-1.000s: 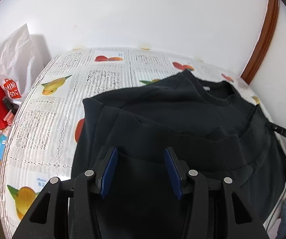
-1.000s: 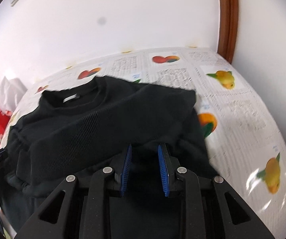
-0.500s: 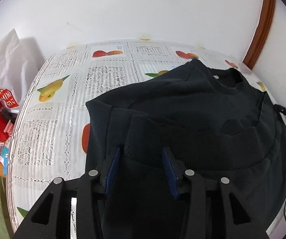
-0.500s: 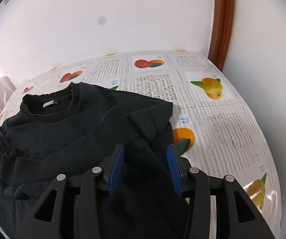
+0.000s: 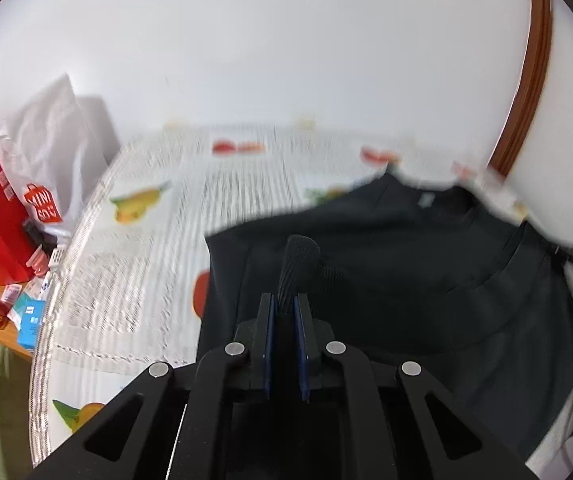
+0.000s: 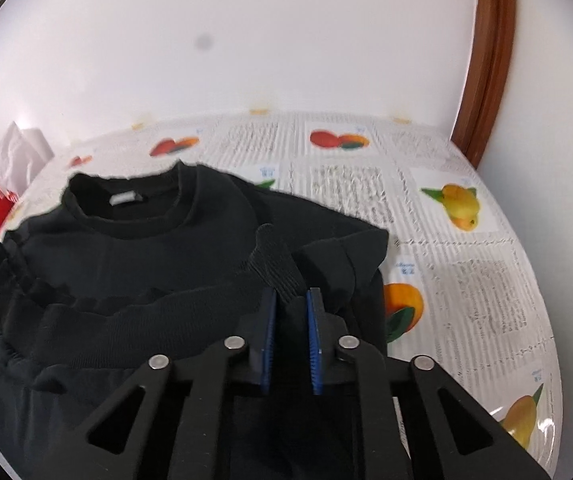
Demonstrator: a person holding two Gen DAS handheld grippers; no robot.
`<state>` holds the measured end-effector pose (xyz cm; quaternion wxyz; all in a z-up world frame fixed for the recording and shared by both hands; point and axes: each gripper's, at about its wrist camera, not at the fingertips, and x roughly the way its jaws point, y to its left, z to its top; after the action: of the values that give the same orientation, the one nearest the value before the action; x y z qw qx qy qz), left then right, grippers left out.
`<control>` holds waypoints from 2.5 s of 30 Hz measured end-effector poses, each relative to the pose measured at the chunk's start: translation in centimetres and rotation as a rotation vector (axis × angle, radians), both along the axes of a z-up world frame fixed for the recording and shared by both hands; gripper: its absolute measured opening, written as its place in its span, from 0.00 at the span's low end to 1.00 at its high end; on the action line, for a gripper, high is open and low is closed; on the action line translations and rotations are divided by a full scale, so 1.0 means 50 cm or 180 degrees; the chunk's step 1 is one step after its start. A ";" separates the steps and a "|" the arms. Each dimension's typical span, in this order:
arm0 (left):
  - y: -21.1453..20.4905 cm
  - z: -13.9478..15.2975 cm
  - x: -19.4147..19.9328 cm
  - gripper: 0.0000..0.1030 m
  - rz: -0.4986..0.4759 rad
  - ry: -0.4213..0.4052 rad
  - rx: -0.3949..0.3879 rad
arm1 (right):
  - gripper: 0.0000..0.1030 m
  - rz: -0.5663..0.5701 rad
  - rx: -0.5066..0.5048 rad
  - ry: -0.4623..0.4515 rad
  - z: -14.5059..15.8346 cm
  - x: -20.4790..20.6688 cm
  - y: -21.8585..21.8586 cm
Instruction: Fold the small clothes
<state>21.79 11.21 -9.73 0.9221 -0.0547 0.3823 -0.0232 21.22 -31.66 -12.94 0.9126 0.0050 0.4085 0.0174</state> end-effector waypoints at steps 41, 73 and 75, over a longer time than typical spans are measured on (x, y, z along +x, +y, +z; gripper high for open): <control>-0.015 -0.107 0.141 0.13 0.0493 0.0364 0.0282 | 0.21 -0.0472 0.0003 0.0275 -0.071 0.106 -0.044; -0.018 -0.110 0.142 0.15 0.0463 0.0382 0.0317 | 0.23 -0.0497 0.0000 0.0253 -0.071 0.103 -0.045; -0.019 -0.110 0.142 0.15 0.0464 0.0382 0.0315 | 0.23 -0.0496 0.0009 0.0253 -0.072 0.104 -0.046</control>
<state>28.87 10.25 -15.21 0.8984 -0.0380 0.4325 0.0663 26.42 -33.95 -16.51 0.8942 0.0388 0.4427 -0.0533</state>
